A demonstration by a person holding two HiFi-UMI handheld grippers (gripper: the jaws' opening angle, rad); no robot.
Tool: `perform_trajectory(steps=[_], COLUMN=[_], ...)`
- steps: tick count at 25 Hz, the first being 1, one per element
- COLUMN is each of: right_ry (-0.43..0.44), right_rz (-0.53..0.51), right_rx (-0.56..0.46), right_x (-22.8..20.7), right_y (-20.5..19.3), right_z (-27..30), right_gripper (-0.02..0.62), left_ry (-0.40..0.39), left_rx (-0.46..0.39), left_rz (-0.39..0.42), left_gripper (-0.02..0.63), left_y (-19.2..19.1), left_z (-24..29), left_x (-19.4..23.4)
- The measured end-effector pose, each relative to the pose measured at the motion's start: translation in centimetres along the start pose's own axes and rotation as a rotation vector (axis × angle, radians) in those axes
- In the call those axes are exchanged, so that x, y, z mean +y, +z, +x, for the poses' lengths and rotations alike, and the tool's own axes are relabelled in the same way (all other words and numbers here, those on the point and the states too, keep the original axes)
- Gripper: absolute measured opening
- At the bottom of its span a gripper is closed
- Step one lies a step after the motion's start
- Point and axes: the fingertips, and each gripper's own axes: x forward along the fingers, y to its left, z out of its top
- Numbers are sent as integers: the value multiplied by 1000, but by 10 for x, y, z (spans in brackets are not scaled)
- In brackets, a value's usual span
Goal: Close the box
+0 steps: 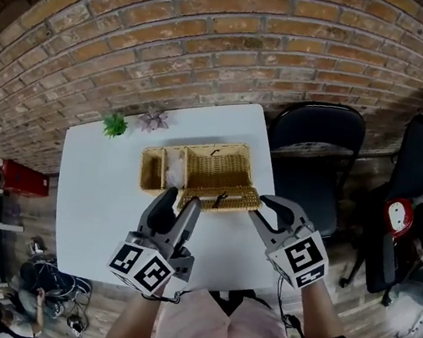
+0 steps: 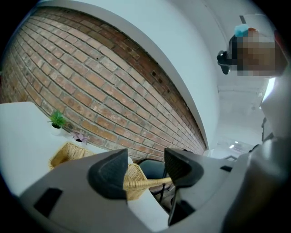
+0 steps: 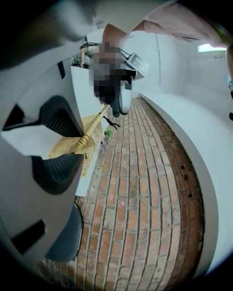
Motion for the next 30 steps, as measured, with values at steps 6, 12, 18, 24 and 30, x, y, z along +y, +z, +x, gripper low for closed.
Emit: perform_trajectory(steps=[6,12,18,24,30], right_ry=[-18,-26,-38,-50,-59], right_rz=[3,4,11,16,36], right_rx=[-22,-41,-51,-54,-54], right_x=[-10,-19,-31,-40,-52], right_y=[12,22,27,32,33], right_z=[7,16,26,35,45], right_gripper=[114,107,104,106,107], left_ry=[13,26,36,42,43], left_rx=[3,-4,3,10,17], left_rz=[67,70,75,94,123], left_gripper=[259,259,259,259,259], left_y=[1,4,4,6,7], left_z=[-1,-2,3,8,16], left_x=[3,10,17,23,26])
